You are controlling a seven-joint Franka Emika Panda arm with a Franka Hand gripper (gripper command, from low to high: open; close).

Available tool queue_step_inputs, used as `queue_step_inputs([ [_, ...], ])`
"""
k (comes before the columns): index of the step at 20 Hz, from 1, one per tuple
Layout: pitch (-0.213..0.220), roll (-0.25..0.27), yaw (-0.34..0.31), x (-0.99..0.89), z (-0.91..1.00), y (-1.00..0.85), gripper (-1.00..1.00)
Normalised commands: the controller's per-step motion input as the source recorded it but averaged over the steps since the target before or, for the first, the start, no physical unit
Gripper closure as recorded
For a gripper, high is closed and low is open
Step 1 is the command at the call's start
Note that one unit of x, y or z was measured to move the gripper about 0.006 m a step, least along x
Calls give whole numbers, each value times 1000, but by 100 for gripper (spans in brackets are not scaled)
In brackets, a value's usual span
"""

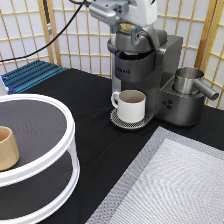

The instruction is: Make coffee

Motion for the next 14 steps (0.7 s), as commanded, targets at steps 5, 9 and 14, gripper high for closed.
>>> queue_step_inputs([
  [5,17,0,0,-216,-67,-283,-100],
  [9,3,0,7,-603,952,-77,-100],
  [14,-44,-8,21,-465,1000,376,-100],
])
